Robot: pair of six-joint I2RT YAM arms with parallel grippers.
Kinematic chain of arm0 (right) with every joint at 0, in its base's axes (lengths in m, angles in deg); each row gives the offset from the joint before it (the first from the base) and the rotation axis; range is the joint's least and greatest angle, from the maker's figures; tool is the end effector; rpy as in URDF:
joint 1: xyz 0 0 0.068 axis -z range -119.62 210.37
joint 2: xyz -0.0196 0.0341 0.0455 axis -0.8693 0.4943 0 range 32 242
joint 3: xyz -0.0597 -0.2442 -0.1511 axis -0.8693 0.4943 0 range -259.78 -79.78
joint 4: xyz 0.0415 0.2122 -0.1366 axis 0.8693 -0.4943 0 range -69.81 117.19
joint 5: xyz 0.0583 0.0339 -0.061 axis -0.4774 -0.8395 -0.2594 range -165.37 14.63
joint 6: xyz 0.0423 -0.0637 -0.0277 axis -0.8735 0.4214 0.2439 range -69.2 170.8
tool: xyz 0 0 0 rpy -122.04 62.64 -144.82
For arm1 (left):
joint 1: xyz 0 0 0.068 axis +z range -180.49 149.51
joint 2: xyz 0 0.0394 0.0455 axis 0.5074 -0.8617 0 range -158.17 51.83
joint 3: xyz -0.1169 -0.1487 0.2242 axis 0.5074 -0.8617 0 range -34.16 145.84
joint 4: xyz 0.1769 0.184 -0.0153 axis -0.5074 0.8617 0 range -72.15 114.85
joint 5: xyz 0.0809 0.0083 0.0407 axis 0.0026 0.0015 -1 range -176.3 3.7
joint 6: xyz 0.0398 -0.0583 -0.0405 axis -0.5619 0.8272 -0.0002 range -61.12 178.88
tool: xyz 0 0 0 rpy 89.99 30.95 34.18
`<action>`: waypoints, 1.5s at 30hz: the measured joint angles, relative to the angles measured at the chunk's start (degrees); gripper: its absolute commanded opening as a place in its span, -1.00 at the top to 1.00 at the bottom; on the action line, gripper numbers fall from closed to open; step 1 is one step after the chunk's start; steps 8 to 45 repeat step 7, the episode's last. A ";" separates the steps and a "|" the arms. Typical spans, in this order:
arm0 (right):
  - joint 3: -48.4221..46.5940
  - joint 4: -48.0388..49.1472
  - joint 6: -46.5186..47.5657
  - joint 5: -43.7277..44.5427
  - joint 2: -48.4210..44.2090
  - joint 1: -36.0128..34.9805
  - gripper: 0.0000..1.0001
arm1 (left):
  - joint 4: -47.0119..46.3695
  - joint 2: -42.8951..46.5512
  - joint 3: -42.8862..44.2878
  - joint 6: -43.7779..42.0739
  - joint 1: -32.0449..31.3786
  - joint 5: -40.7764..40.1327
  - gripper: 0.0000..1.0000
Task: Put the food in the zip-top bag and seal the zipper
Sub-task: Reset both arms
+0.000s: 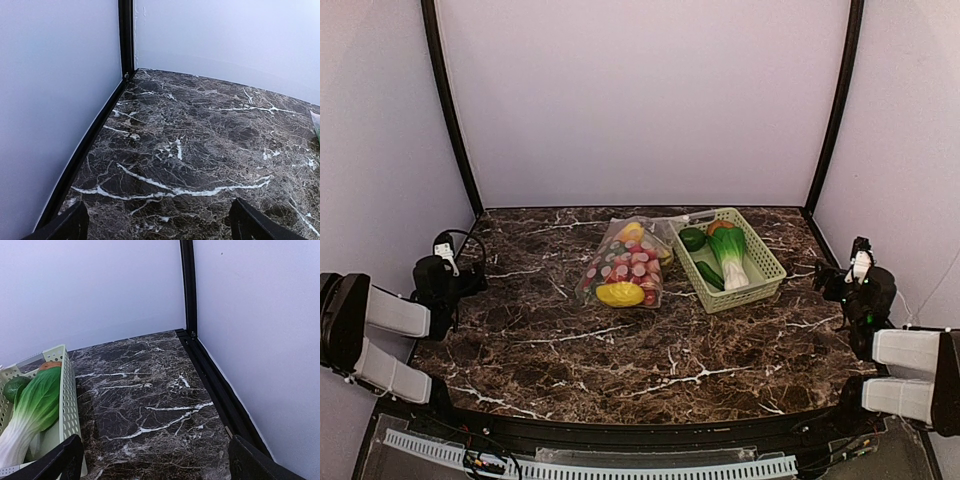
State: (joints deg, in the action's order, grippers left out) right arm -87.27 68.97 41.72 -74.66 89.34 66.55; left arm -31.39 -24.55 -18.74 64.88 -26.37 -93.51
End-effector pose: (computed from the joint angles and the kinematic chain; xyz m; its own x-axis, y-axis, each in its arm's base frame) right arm 0.2078 -0.0234 0.1893 -0.1188 0.1716 -0.9780 0.1403 0.9780 0.1546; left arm 0.2610 0.0278 0.1816 -0.1814 -0.1171 -0.9764 -0.2139 0.9738 -0.0771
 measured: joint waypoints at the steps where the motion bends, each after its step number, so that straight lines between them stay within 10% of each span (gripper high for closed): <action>1: 0.00 0.11 0.02 0.00 0.04 0.00 -0.97 | 0.02 -0.02 0.02 -0.02 0.00 -0.17 -0.97; 45: 0.00 0.22 0.02 0.02 0.20 0.00 -0.97 | 0.00 -0.02 0.00 -0.02 0.00 -0.37 -0.98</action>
